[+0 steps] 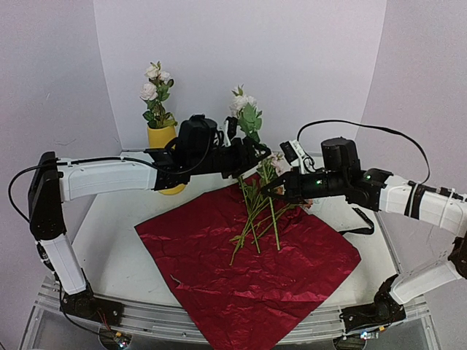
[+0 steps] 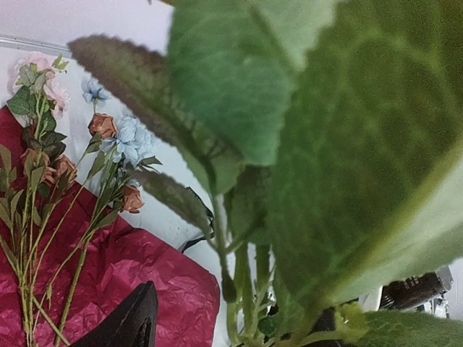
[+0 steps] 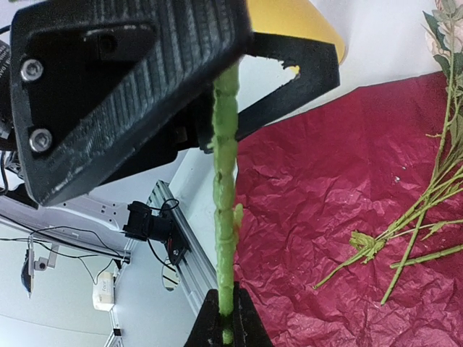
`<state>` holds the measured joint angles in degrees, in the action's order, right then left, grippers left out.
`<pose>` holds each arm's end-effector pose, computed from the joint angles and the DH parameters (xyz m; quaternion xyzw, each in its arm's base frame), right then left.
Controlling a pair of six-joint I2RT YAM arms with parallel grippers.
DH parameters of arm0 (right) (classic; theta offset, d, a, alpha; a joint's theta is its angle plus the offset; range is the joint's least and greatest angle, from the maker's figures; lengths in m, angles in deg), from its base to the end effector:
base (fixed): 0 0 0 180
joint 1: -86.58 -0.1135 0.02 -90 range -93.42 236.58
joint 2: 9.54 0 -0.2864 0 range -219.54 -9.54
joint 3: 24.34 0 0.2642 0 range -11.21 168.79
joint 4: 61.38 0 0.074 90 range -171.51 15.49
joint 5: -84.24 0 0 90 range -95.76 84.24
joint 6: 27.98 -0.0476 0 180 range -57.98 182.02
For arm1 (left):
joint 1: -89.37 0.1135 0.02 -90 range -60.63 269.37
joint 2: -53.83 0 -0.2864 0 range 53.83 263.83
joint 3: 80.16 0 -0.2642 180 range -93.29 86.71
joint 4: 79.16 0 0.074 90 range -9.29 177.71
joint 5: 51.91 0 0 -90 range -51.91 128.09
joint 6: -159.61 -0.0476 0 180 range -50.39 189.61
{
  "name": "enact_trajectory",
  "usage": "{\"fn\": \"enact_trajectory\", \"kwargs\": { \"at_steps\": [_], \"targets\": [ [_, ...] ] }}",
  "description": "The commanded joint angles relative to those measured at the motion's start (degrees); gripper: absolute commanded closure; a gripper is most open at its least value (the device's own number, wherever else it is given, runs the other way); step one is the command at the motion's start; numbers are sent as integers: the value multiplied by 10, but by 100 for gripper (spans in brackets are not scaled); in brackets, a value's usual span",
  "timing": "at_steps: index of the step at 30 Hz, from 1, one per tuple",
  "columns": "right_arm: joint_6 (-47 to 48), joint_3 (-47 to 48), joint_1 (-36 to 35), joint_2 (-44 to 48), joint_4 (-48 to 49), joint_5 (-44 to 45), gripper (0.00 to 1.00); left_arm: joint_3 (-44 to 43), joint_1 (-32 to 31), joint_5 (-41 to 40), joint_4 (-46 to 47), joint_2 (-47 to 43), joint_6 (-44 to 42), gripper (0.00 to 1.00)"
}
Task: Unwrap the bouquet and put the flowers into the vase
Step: Pick up the fake flower from the wrapping paper, then insert the fake flower into the vase.
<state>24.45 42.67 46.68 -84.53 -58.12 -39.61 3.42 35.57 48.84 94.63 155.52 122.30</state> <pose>0.2290 0.2260 0.3441 -0.2115 0.6996 0.5725 0.3715 0.2642 -0.3760 0.3457 0.0667 0.7703 -0.5482 0.3189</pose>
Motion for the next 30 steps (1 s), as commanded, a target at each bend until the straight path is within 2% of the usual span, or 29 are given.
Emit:
{"fn": "enact_trajectory", "kwargs": {
  "at_steps": [1,3,6,11,17,23,26,30],
  "targets": [
    [1,-11,-3,30,31,-6,99,-46,1,-5,28,9,-6,42],
    [0,-19,-3,39,32,-1,99,-50,1,-8,30,13,-3,48],
    [0,-29,-3,50,33,5,99,-58,1,-9,31,16,-4,63],
    [2,-41,-3,63,34,19,93,-54,1,-13,31,10,-16,98],
    [-1,-49,-3,66,39,32,80,-50,2,-3,30,3,-40,100],
    [-8,-50,-3,65,39,60,45,-49,2,4,19,-12,-79,100],
    [-13,-47,-3,60,39,72,32,-36,4,-2,8,-38,-113,100],
    [-14,-43,-3,57,38,94,19,-13,12,-71,-29,-96,-178,100]
  ]
}}
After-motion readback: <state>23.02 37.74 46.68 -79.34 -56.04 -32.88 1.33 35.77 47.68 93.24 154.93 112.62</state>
